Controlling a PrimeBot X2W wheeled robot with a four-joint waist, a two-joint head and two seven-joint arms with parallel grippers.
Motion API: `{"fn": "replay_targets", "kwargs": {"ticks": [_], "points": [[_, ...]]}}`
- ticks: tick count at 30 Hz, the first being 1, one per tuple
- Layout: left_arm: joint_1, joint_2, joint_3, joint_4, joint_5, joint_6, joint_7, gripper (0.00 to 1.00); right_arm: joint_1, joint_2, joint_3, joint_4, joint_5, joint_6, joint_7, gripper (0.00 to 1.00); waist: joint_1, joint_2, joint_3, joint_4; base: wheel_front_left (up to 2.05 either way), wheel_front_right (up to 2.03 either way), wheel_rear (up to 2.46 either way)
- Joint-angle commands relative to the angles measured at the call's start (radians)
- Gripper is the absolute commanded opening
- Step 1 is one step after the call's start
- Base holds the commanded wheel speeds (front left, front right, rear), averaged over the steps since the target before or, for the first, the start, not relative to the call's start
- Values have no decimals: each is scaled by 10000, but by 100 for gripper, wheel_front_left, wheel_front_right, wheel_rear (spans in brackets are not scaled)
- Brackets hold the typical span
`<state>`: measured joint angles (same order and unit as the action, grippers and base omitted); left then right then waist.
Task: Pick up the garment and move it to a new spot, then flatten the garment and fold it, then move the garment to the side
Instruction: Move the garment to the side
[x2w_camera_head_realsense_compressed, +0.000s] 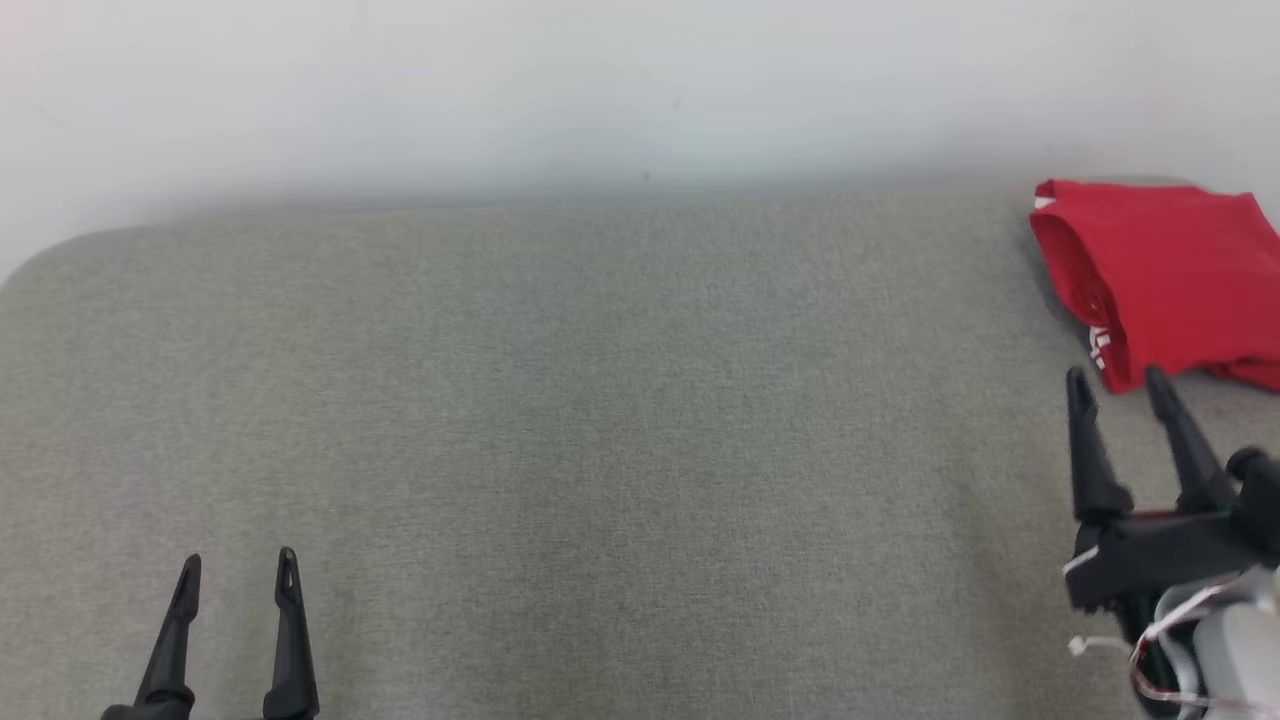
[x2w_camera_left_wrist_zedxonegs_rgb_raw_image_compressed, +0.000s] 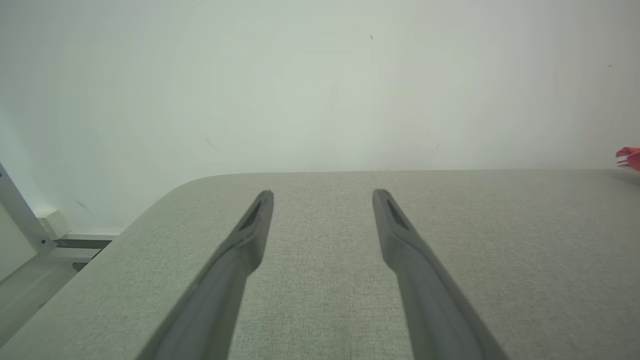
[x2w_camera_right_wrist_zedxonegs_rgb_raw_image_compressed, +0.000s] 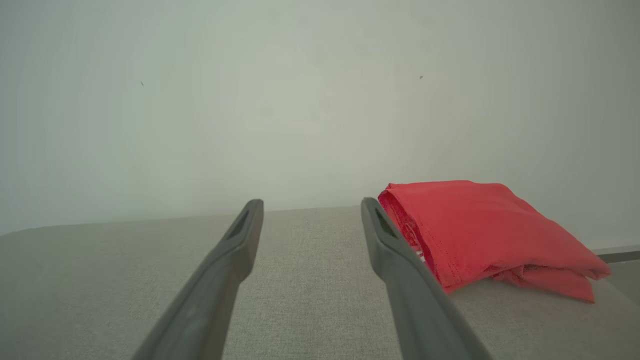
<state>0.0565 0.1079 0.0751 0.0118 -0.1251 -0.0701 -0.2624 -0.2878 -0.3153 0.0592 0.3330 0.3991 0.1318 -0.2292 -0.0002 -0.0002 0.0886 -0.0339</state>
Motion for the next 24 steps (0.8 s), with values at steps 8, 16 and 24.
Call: {"fn": "replay_targets", "kwargs": {"ticks": [8,16,24], "points": [[252,-158,25,378,-26,-83,-29,100,1932,1234,-457,-1240,-698,-29,127,100,2,2,-655,435,0,0,0],[493,-220,55,505,50,-149,-30,100,2852,1944,-349,-1733,-1222,-29,117,100,2,2,-912,376,0,0,0],[447,-317,16,674,55,-163,-28,100,3226,2432,-89,-1996,-1669,-29,27,100,2,2,-1011,336,0,0,0]]}}
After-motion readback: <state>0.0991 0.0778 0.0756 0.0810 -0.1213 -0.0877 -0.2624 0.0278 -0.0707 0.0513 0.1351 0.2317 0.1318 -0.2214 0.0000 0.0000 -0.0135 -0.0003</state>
